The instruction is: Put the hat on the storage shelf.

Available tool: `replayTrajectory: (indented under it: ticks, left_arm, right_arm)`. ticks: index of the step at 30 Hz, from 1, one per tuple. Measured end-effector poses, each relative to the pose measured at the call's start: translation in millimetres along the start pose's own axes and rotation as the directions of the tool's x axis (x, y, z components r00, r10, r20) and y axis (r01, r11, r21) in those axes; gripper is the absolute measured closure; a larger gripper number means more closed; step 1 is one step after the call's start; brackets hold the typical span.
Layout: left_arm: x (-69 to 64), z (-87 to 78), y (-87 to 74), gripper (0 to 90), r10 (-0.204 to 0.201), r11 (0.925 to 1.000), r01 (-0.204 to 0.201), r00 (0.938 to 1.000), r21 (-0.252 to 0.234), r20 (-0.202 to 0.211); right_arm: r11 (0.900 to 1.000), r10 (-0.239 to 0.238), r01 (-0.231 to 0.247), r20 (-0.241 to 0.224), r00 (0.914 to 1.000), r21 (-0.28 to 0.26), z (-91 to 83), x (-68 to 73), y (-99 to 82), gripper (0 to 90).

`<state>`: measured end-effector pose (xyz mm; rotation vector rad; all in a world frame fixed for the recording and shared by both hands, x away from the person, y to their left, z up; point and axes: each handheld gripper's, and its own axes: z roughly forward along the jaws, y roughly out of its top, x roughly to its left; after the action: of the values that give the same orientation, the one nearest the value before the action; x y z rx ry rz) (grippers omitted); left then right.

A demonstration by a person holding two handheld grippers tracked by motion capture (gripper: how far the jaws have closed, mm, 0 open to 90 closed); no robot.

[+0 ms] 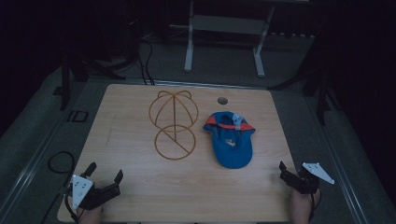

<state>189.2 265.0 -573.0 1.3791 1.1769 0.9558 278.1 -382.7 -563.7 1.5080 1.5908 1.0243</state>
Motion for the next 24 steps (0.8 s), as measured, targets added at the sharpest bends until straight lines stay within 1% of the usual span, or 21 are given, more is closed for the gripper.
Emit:
replayTrajectory:
  ticks: [2, 4, 5, 8, 9, 11, 13, 14, 16, 17, 18, 19, 20, 21, 22, 24]
  left_arm:
    - [-0.3, 0.2, -0.1, 2.2, 0.005, 1.0, -0.005, 1.0, 0.003, -0.001]
    - [-0.5, 0.2, -0.2, 2.2, 0.006, 1.0, -0.006, 1.0, 0.003, -0.002]
    - [-0.8, 0.4, -0.2, 2.2, 0.008, 0.9999, -0.008, 1.0, 0.007, 0.0]
    - [-1.6, 0.7, -0.2, 2.2, 0.019, 0.9998, -0.019, 0.9998, 0.009, 0.0]
    - [-2.0, 0.7, -0.1, 2.2, 0.027, 0.9996, -0.027, 0.9996, 0.009, -0.001]
    - [-1.9, 0.8, 0.0, 2.1, 0.025, 0.9997, -0.025, 0.9997, 0.009, -0.001]
    - [-1.4, 0.3, 1.2, 2.2, 0.021, 0.9997, -0.021, 0.9996, 0.012, -0.02]
    - [-0.8, -0.1, 1.7, 2.2, 0.015, 0.9999, -0.015, 0.9997, 0.006, -0.022]
    - [-0.9, -0.8, 2.0, 2.2, 0.009, 1.0, -0.009, 0.9996, 0.0, -0.027]
    - [-1.5, -1.1, 2.1, 2.2, 0.013, 0.9999, -0.013, 0.9996, -0.005, -0.026]
    - [-2.8, -1.4, 2.7, 2.1, 0.022, 0.9997, -0.022, 0.9997, -0.012, -0.01]
    - [-2.8, -1.4, 2.7, 2.2, 0.022, 0.9997, -0.022, 0.9997, -0.012, -0.01]
    - [-3.5, -1.2, 3.1, 2.2, 0.019, 0.9997, -0.019, 0.9998, -0.014, 0.001]
    - [-4.5, -0.6, 3.2, 2.1, 0.016, 0.9998, -0.016, 0.9999, -0.01, 0.002]
    - [-4.9, -0.3, 3.0, 2.1, 0.011, 0.9999, -0.011, 0.9999, -0.012, 0.009]
    - [-6.3, 1.3, 3.2, 2.2, -0.009, 0.9999, 0.009, 0.9999, -0.005, 0.009]
  right_arm:
    - [1.0, 0.009, -0.008, -0.024, 0.9997, 0.003, 0.3, -1.6, 0.2, 13.4]
    - [0.9999, 0.01, -0.01, -0.024, 0.9997, 0.0, 0.0, -2.1, 0.1, 13.4]
    - [0.9999, 0.01, -0.01, -0.03, 0.9995, -0.01, -0.6, -2.1, 0.0, 13.4]
    - [1.0, -0.001, 0.001, -0.025, 0.9997, -0.003, -0.2, -1.2, 0.1, 13.4]
    - [0.9999, -0.016, 0.016, -0.034, 0.9993, -0.005, -0.1, -0.1, 0.2, 13.4]
    - [0.9997, -0.024, 0.024, -0.039, 0.999, -0.004, 0.7, 0.4, 0.6, 13.3]
    - [0.9997, -0.025, 0.025, -0.048, 0.9985, 0.005, 1.5, 0.4, 0.9, 13.4]
    - [0.9994, -0.029, 0.03, -0.047, 0.9985, 0.015, 2.3, 1.6, 1.3, 13.3]
    - [0.9991, -0.038, 0.039, -0.049, 0.9981, 0.019, 2.5, 2.2, 1.6, 13.2]
    - [0.9982, -0.052, 0.053, -0.055, 0.9971, 0.027, 2.2, 2.8, 4.6, 13.1]
    - [0.9987, -0.045, 0.047, -0.063, 0.997, 0.023, 1.6, 2.4, 6.7, 13.0]
    - [0.9987, -0.045, 0.047, -0.063, 0.997, 0.023, 1.6, 2.4, 6.7, 13.0]
    - [0.9992, -0.034, 0.036, -0.08, 0.9962, 0.017, 0.9, 2.3, 11.9, 12.6]
    - [0.9993, -0.028, 0.03, -0.092, 0.9954, 0.022, 0.8, 2.4, 15.6, 12.3]
    - [0.9993, -0.028, 0.03, -0.092, 0.9954, 0.022, 0.8, 2.4, 15.6, 12.3]
    - [0.9995, -0.017, 0.02, -0.113, 0.9935, 0.025, 1.1, 3.7, 21.5, 11.8]
